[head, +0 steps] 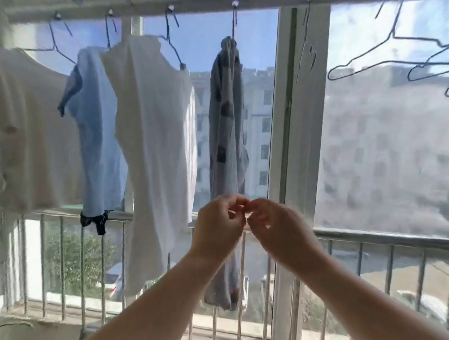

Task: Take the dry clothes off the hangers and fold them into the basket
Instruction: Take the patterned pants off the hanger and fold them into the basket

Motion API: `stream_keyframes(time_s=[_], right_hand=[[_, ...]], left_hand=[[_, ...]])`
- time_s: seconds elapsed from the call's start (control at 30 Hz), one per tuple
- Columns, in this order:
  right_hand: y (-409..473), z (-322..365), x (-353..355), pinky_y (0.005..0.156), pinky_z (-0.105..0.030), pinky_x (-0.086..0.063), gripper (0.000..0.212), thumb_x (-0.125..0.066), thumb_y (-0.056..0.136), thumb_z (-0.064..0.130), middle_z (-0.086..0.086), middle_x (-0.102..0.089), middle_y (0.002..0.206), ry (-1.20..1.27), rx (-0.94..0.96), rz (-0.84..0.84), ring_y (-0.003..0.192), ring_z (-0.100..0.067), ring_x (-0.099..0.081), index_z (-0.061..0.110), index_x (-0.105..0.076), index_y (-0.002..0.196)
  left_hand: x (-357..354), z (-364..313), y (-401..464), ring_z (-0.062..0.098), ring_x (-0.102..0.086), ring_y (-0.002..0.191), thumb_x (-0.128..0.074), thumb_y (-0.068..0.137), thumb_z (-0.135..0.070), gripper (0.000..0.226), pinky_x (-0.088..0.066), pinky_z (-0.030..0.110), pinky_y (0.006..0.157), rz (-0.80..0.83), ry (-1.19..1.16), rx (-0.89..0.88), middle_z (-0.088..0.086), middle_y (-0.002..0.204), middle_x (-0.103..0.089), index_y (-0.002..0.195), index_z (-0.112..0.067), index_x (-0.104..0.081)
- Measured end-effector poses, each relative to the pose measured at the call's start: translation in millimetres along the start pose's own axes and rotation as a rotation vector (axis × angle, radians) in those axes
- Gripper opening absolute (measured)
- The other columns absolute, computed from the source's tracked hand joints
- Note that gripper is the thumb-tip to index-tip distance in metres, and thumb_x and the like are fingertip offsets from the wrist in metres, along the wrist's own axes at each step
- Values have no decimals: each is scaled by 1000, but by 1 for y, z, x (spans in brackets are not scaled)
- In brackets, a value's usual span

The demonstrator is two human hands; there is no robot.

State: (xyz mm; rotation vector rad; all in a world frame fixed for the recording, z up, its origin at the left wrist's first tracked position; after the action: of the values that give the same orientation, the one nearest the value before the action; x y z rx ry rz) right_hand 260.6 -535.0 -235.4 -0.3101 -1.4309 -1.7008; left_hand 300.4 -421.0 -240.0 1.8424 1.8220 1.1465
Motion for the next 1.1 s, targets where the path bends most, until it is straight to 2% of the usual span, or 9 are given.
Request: stream_keyframes(time_s=[0.2, 0.3, 0.37, 0.53, 0.77, 0.83, 0.9, 0.97, 1.1], right_hand=[[81, 39, 43, 68, -2, -35, 30, -51, 93, 14, 6, -67, 113, -29, 71, -154, 82, 3, -53, 28, -63, 117], [129, 58, 56, 78, -12, -40, 28, -52, 92, 13, 6, -66, 115, -52, 78, -245, 86, 1, -53, 25, -63, 115], [154, 68, 62, 83, -16, -41, 28, -52, 92, 12, 4, -65, 116, -76, 71, -298, 90, -3, -54, 20, -62, 117], [206, 89, 73, 92, -25, -42, 34, -50, 90, 7, 2, -62, 121, -125, 21, -393, 108, -13, -56, 18, -59, 121], [252, 90, 75, 100, -31, -41, 33, -42, 95, 12, 0, -58, 127, -197, -68, -442, 117, -18, -51, 20, -57, 122], [266, 89, 79, 100, -32, -40, 32, -41, 97, 19, -1, -56, 131, -179, -86, -448, 120, -20, -50, 21, -53, 127], [280, 88, 82, 99, -31, -37, 40, -41, 98, 25, -2, -49, 138, -137, -89, -433, 124, -21, -46, 20, -42, 137], [293, 86, 84, 95, -29, -36, 50, -45, 97, 26, -3, -45, 141, -72, -71, -408, 123, -21, -46, 20, -31, 144], [318, 83, 90, 90, -25, -32, 70, -61, 88, 17, -4, -33, 149, 33, -80, -271, 129, -22, -41, 19, -23, 147]], left_hand=[[40, -39, 85, 5, -59, 80, -59, 90, -21, 16, -48, 9, 78, -170, 85, -175, 0, 103, -62, 101, -19, -70], [65, -48, 131, -1, -49, 67, -55, 87, -12, 22, -37, -6, 59, -218, 82, -205, -4, 100, -49, 105, -20, -66], [79, -51, 156, 2, -50, 72, -55, 85, -11, 30, -36, 0, 54, -240, 64, -202, -2, 105, -48, 114, -20, -60], [101, -47, 216, 13, -53, 107, -51, 92, -14, 37, -37, 18, 81, -224, -41, -197, 2, 129, -53, 128, -19, -48], [107, -51, 264, -2, -46, 82, -34, 99, -10, 42, -36, 9, 65, -99, -189, -198, 0, 144, -41, 138, -22, -39], [104, -52, 275, 1, -50, 101, -32, 98, -5, 46, -34, 5, 70, -66, -197, -209, 0, 148, -37, 140, -22, -37], [101, -53, 285, 13, -42, 128, -32, 95, 3, 52, -33, 15, 88, -51, -181, -223, 1, 148, -36, 141, -21, -36], [98, -53, 294, 18, -38, 132, -32, 89, 11, 60, -34, 25, 96, -49, -160, -224, 2, 146, -40, 140, -20, -38], [99, -57, 308, 13, -45, 116, -31, 87, 14, 60, -38, 18, 77, -64, -108, -248, 0, 139, -46, 137, -19, -41]])
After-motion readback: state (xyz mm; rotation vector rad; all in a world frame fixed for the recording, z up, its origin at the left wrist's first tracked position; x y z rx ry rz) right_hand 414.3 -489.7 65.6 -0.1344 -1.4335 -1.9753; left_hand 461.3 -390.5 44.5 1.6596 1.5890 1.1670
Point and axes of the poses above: each hand's wrist, its own y-axis towards the middle knuckle, its own x-axis out of the back of the hand, z = x × y, the point moved 1 cm from there along y, towards the middle knuckle
